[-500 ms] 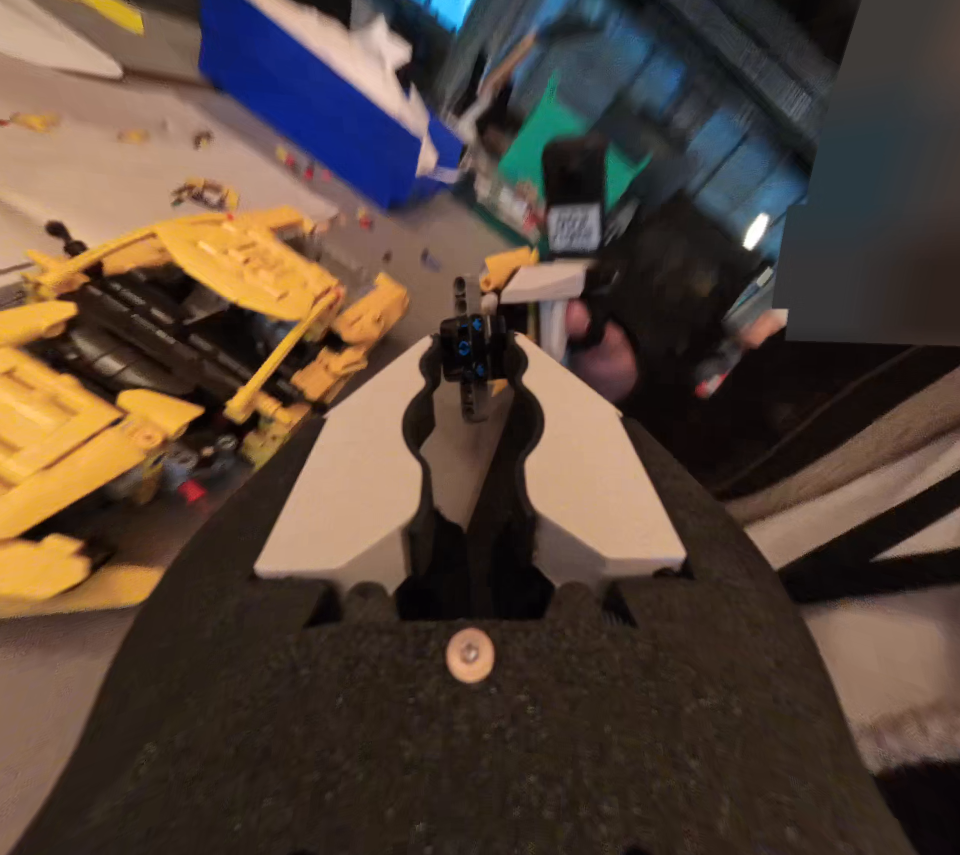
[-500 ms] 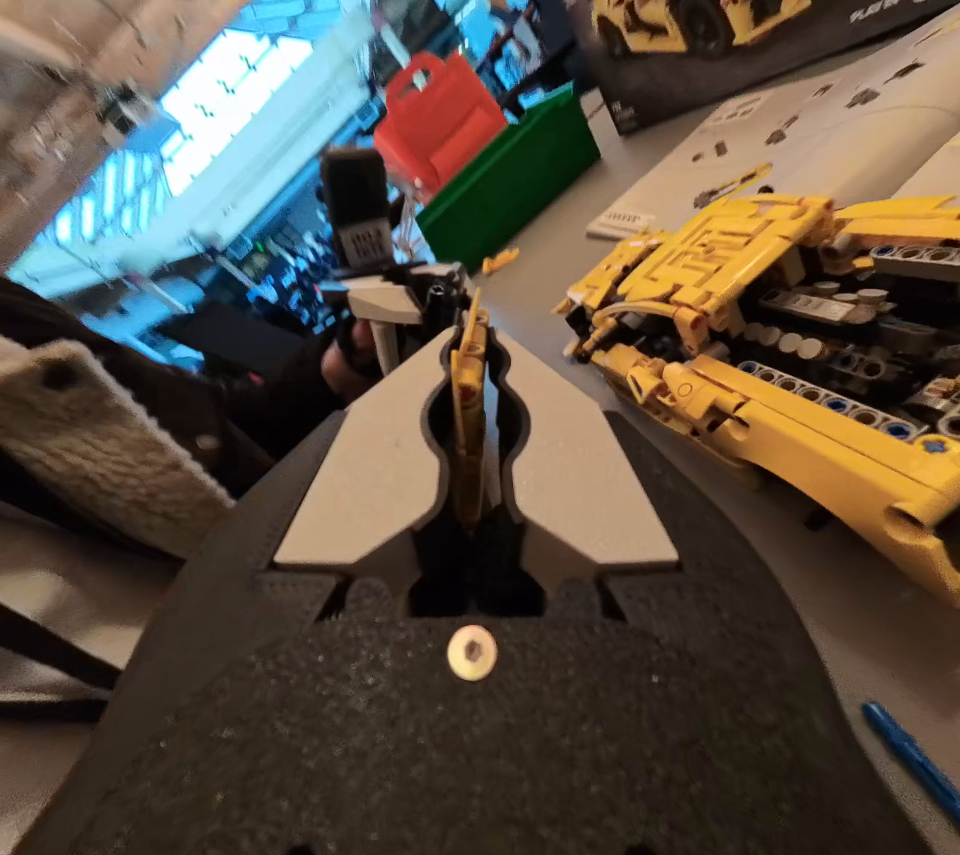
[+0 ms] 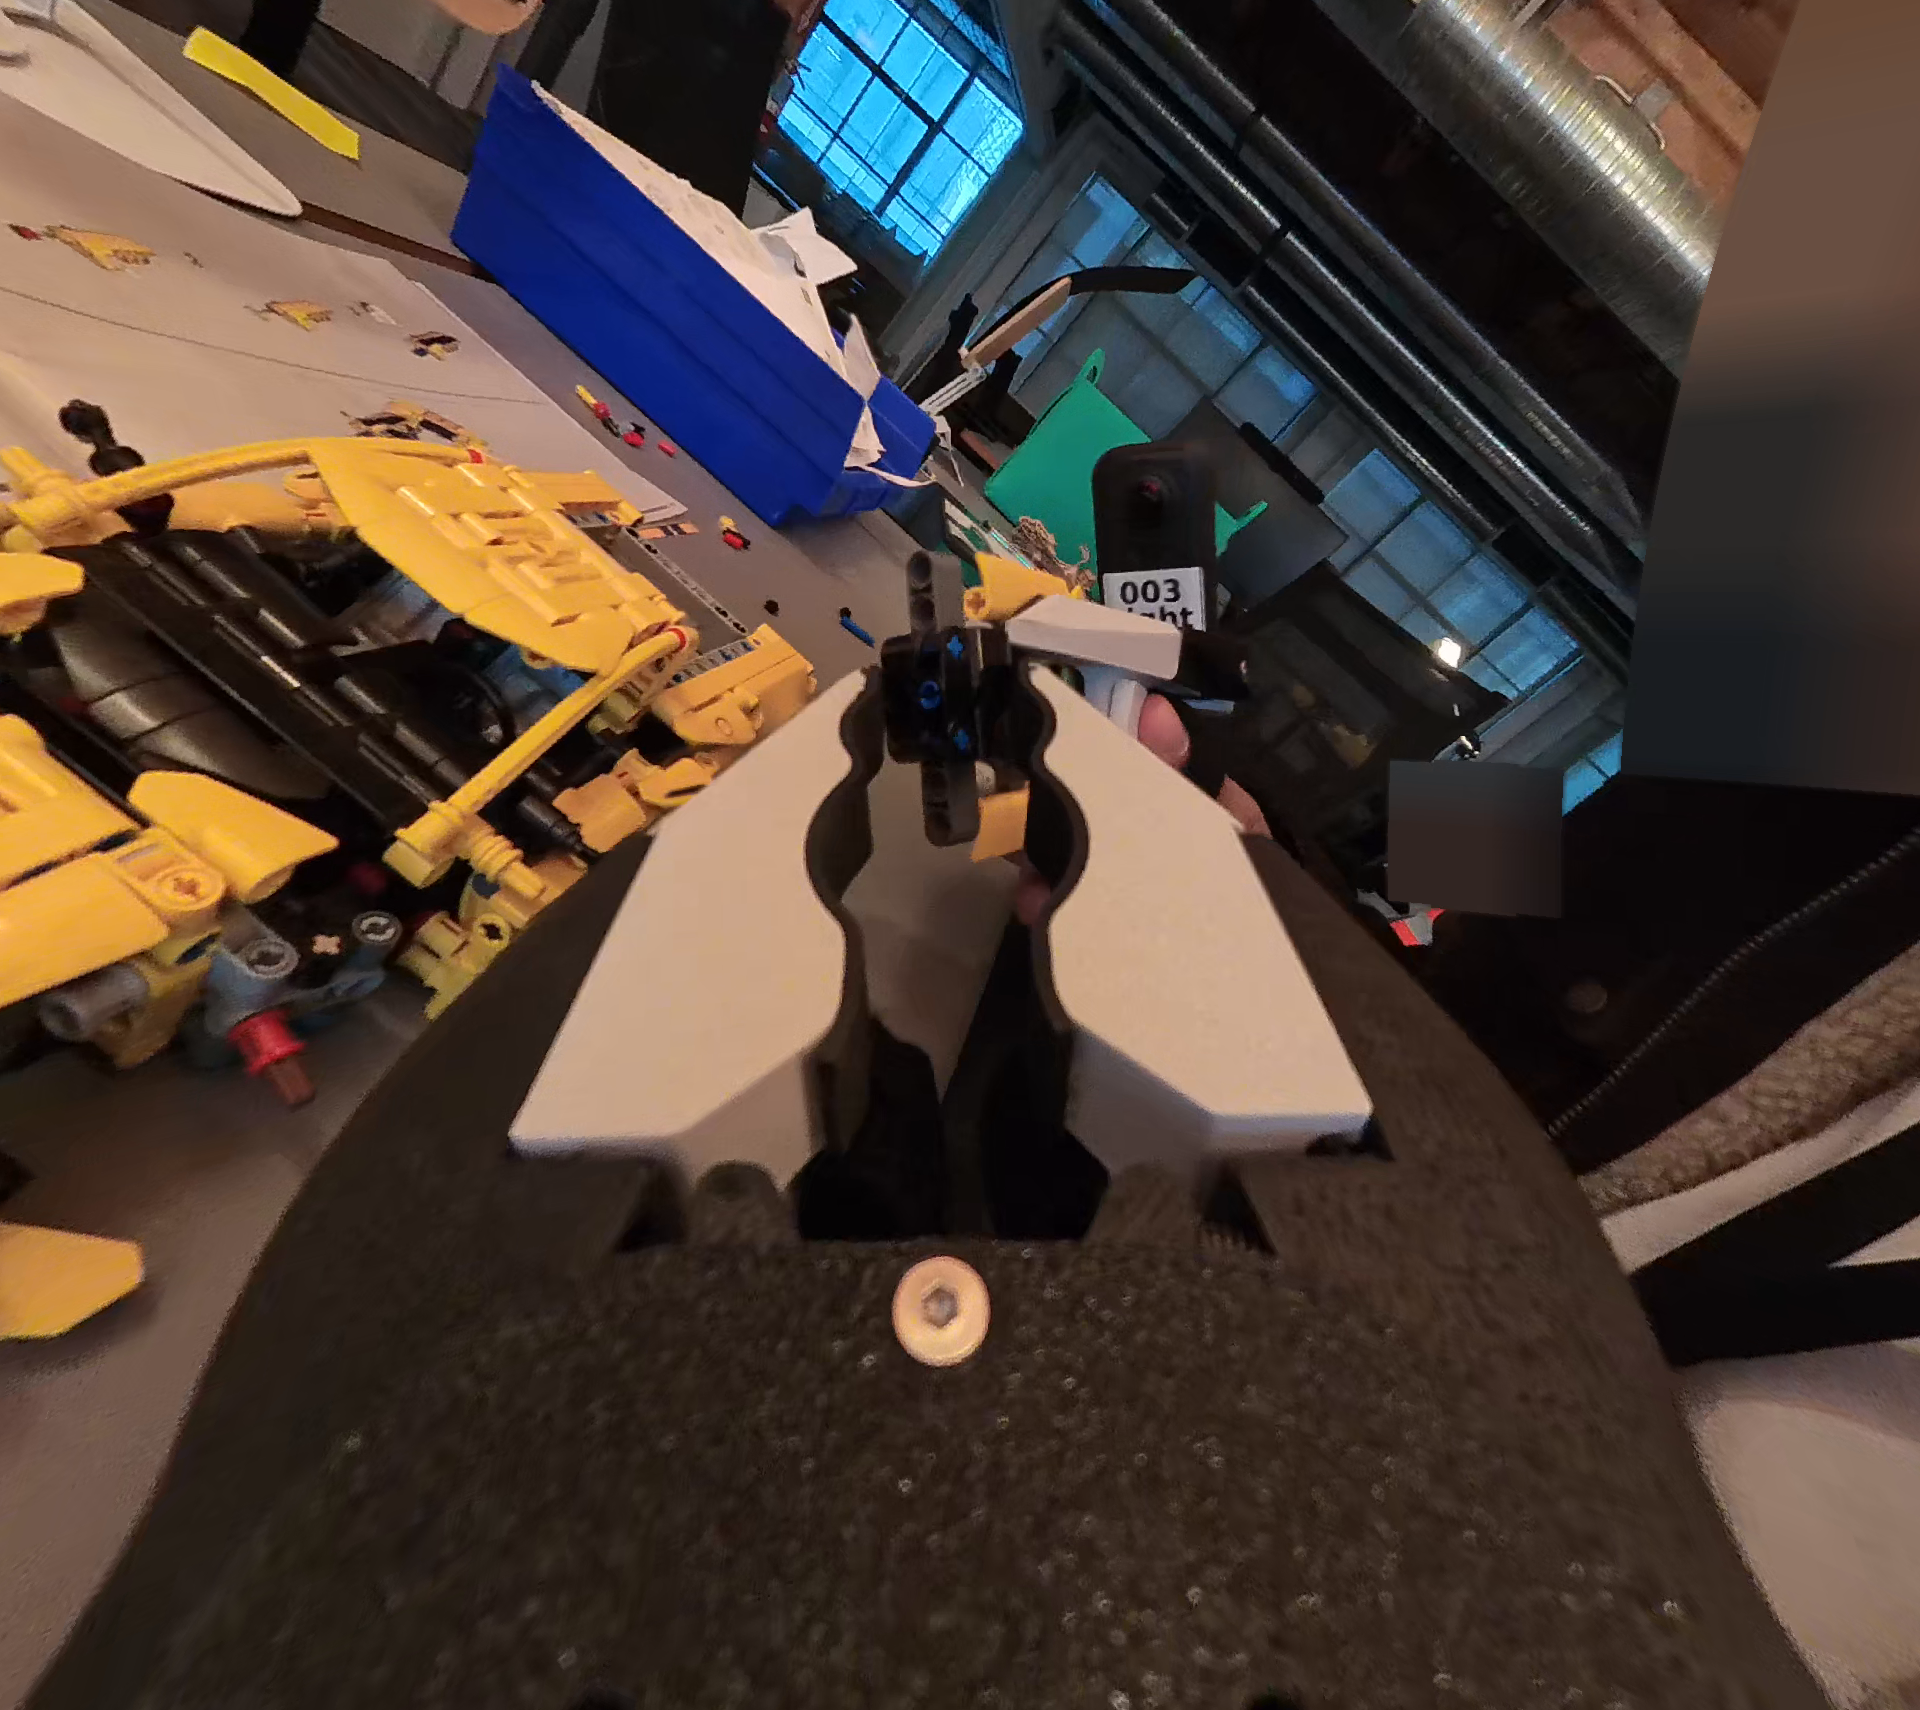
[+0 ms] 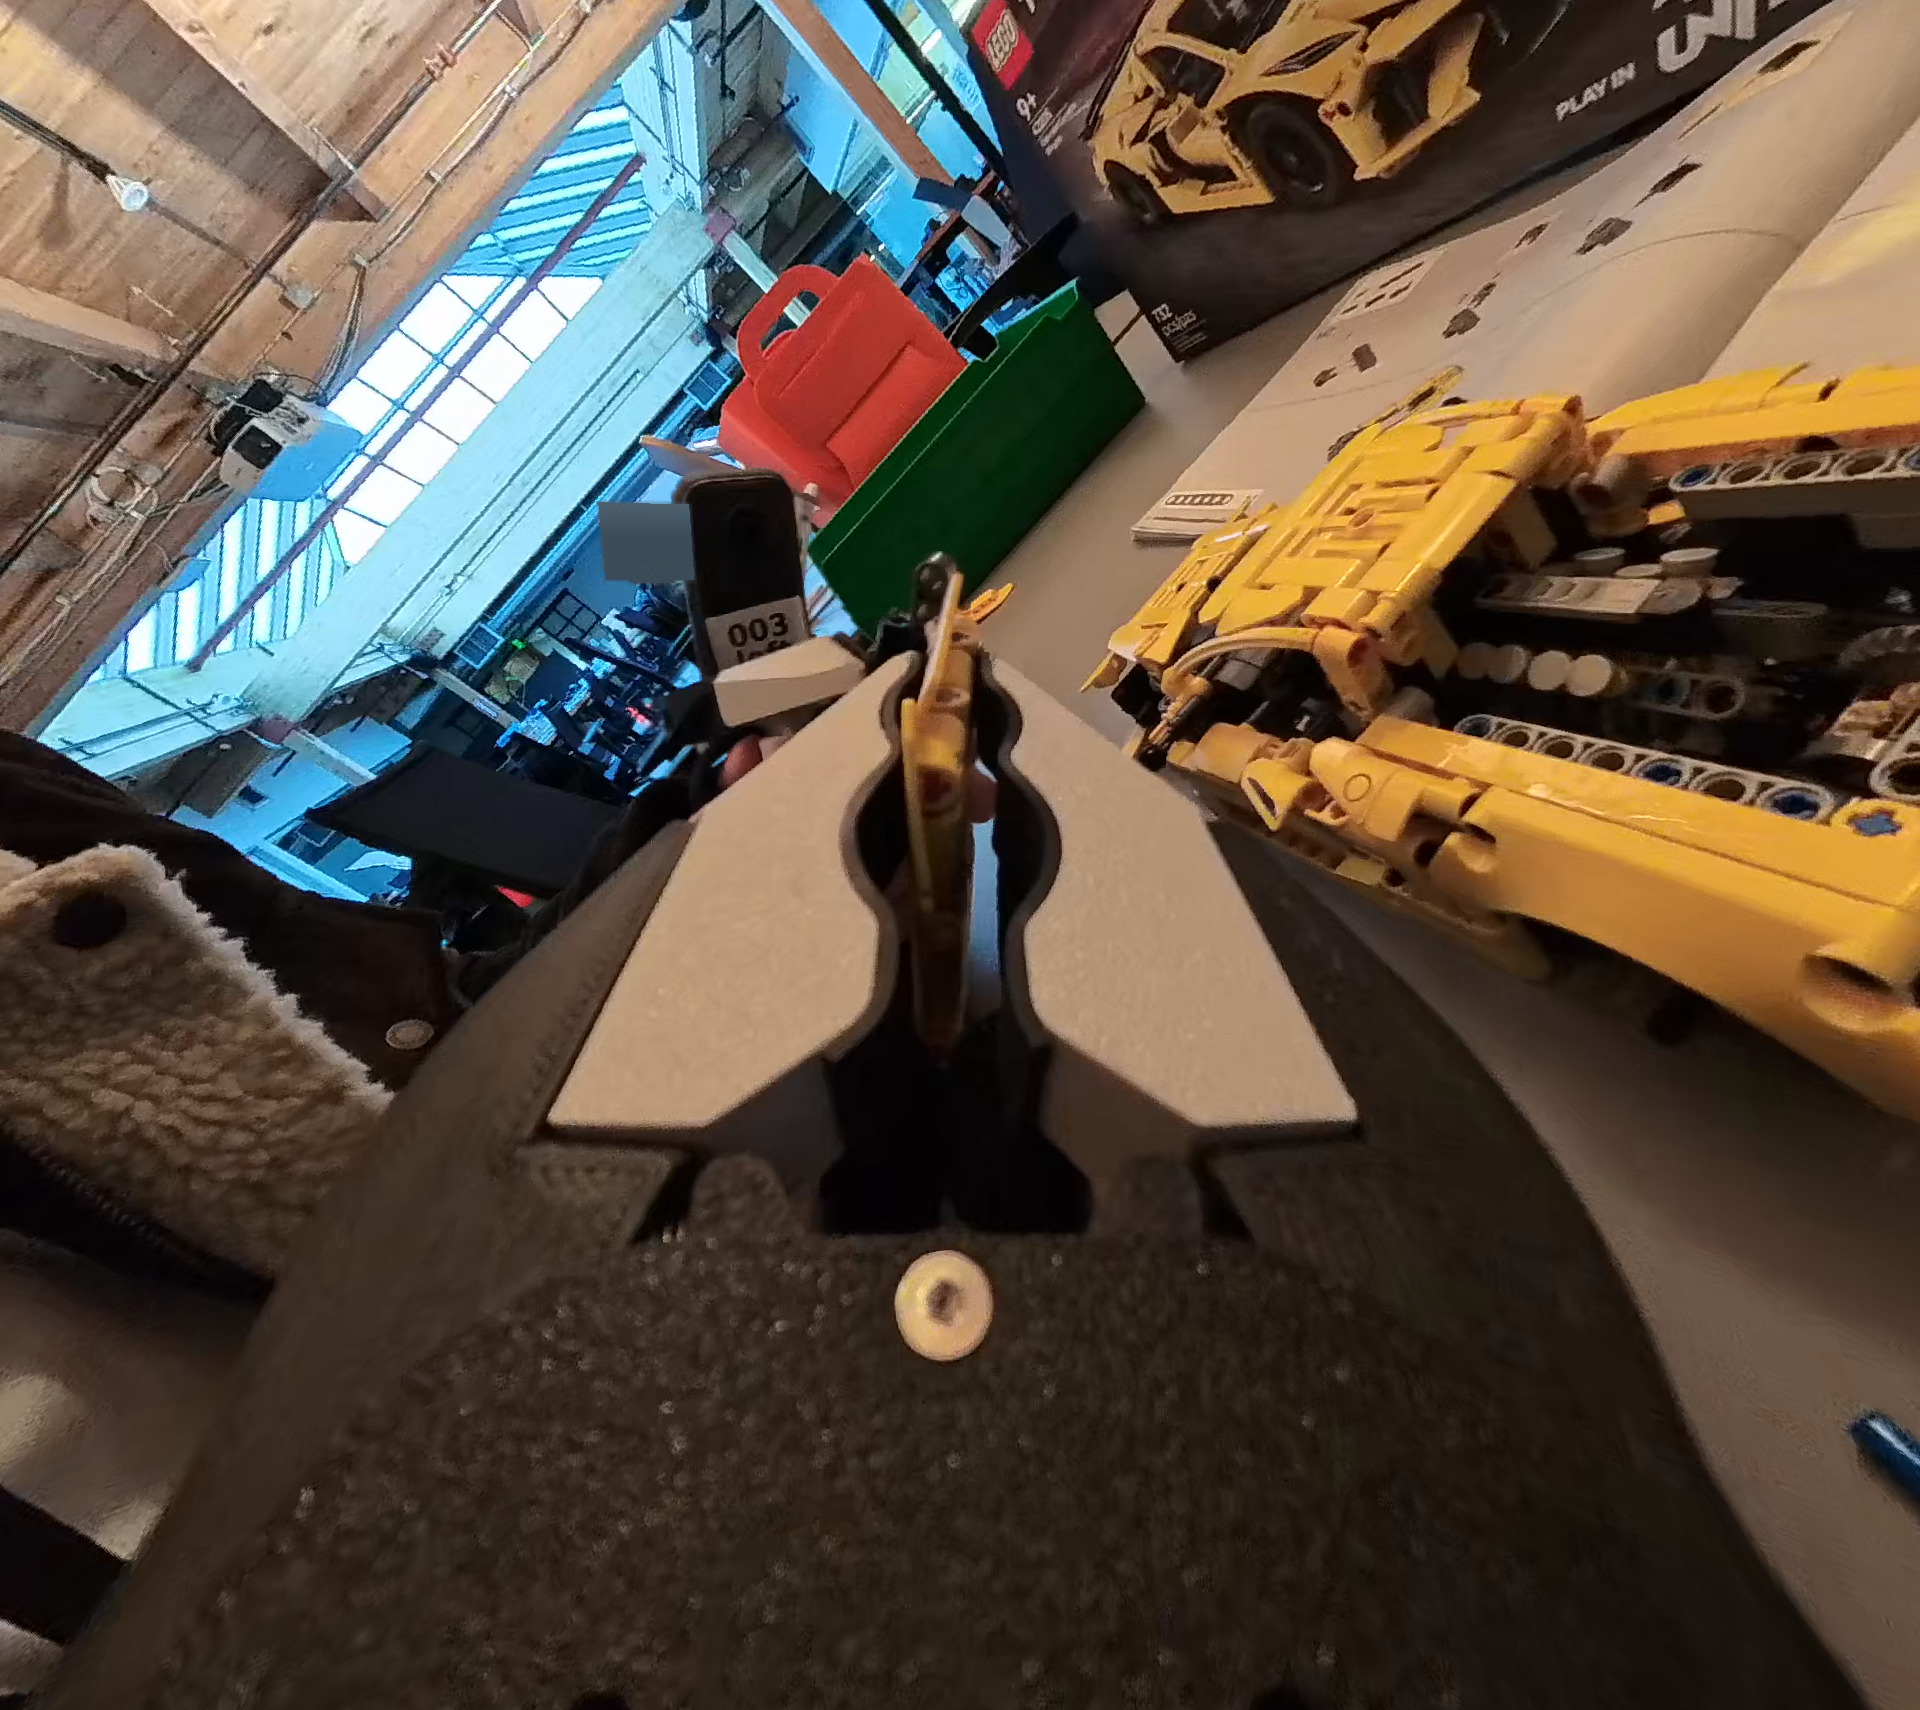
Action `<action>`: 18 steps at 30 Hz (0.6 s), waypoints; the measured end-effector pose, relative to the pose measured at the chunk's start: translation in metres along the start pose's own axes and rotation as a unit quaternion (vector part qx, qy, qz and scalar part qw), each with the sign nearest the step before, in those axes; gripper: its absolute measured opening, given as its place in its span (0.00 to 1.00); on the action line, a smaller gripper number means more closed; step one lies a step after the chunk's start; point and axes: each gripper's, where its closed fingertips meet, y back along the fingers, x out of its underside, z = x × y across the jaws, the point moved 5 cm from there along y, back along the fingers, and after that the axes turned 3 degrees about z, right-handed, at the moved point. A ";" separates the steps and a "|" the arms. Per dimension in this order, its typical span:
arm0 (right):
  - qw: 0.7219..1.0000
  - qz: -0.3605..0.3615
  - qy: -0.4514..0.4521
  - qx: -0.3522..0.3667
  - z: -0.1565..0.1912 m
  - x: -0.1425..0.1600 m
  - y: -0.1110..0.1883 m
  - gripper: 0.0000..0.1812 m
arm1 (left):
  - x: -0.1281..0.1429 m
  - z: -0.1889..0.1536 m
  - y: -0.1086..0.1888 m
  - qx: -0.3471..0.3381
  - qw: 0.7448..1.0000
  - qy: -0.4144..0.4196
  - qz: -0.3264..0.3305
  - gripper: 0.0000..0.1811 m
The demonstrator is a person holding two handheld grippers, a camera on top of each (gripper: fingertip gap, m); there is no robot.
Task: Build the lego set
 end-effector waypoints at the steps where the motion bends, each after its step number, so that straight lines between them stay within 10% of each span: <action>1: 1.000 0.001 -0.004 -0.002 -0.001 0.001 0.000 0.05 | 0.000 0.000 0.000 -0.003 1.000 -0.002 -0.002 0.13; 18: 1.000 -0.005 0.008 0.030 -0.005 -0.001 0.004 0.05 | 0.005 0.001 -0.008 -0.062 0.998 -0.029 -0.001 0.13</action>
